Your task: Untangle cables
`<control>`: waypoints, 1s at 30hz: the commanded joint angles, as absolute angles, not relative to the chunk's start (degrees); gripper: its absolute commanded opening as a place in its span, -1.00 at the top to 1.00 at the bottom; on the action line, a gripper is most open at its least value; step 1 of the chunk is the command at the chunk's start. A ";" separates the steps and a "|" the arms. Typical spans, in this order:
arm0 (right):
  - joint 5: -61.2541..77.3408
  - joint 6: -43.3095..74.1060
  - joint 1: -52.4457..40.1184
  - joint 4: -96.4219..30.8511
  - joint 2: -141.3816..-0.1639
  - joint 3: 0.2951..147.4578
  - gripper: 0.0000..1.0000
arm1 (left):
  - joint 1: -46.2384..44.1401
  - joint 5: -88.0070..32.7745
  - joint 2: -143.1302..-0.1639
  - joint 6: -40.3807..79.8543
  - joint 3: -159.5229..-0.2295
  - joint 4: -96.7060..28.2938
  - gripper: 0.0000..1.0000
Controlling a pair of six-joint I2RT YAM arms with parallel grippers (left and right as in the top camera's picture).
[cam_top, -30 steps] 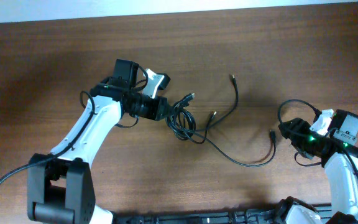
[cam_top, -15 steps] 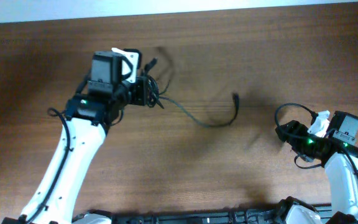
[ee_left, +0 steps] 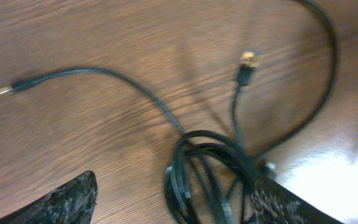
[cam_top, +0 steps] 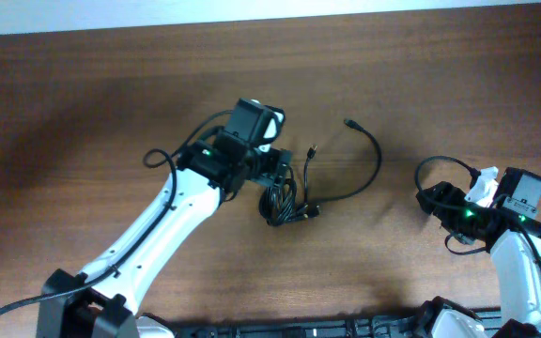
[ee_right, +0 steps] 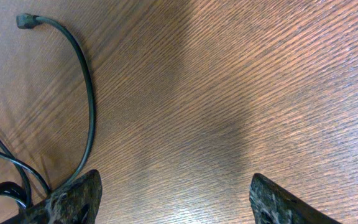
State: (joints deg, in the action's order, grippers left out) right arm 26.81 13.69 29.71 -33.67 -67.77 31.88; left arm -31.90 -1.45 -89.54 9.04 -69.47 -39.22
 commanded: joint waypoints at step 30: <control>24.80 13.30 29.98 -34.13 -67.88 32.27 -0.50 | -30.57 -22.72 -99.94 19.86 -74.02 -45.06 -0.21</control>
